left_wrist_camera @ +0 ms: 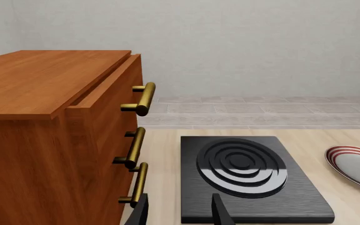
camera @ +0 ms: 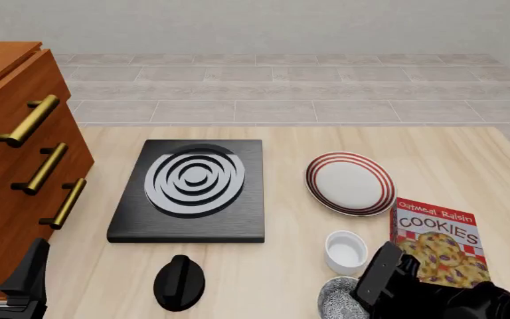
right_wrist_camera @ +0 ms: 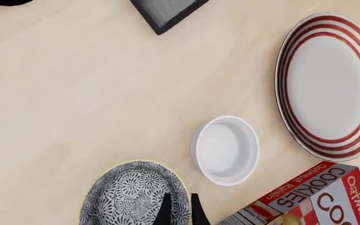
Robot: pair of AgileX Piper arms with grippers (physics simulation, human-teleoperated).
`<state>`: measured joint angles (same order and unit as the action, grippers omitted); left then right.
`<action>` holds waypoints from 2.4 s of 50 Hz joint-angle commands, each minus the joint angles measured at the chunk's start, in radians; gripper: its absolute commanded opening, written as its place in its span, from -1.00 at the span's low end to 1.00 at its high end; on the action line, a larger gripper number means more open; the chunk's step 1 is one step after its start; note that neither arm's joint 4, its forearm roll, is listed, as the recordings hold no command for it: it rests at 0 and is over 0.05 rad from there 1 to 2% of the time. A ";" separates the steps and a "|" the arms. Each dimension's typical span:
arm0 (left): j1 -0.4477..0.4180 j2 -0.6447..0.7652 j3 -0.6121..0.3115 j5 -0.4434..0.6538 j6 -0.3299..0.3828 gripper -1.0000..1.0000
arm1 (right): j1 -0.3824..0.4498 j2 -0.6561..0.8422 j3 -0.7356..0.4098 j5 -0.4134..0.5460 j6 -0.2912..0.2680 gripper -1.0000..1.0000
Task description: Pick the akita bowl next to the ramekin and place it on the plate.
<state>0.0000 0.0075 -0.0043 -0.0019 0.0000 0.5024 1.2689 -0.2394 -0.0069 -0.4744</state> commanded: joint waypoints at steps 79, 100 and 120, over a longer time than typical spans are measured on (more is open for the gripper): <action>0.000 0.000 0.000 0.000 0.000 1.00 | 0.057 -0.315 -0.122 0.308 0.082 -1.00; 0.000 0.000 0.000 0.000 0.000 1.00 | 0.061 -0.415 -0.157 0.356 0.218 -1.00; 0.000 0.000 0.000 0.000 0.000 1.00 | 0.067 -0.480 -0.142 0.349 0.350 -1.00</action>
<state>0.0000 0.0075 -0.0043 -0.0019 0.0000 0.5700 0.8189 -0.3808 0.3483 -0.1922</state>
